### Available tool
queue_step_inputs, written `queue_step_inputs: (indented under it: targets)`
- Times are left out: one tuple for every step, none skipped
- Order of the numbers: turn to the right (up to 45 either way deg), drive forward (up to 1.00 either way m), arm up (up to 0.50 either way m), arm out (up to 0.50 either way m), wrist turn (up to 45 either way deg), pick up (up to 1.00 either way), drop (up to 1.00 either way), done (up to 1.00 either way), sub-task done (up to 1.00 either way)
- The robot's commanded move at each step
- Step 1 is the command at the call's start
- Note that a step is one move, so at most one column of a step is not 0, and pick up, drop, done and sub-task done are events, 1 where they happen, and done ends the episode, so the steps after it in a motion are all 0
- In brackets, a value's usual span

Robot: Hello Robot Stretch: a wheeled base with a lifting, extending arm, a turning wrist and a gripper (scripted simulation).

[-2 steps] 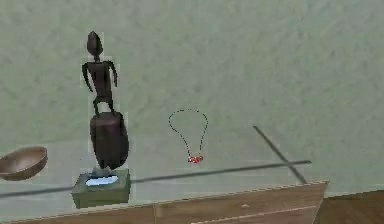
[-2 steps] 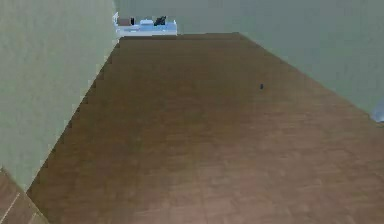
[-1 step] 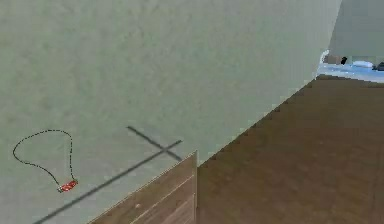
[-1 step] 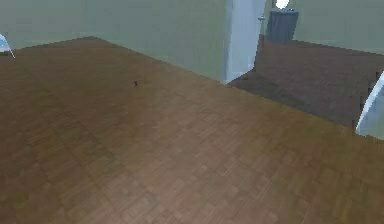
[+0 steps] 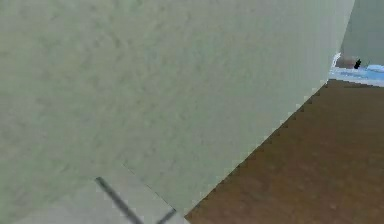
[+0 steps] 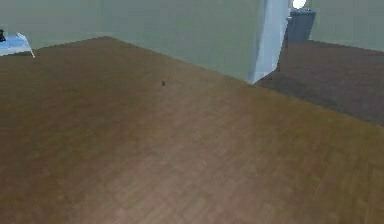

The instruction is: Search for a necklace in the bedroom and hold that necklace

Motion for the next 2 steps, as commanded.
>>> queue_step_inputs:
  targets:
    - [-45.0, 0.00, 0.00, 0.00, 0.0, 0.00, 0.00, 0.00, 0.00]
    - [-45.0, 0.00, 0.00, 0.00, 0.0, 0.00, 0.00, 0.00, 0.00]
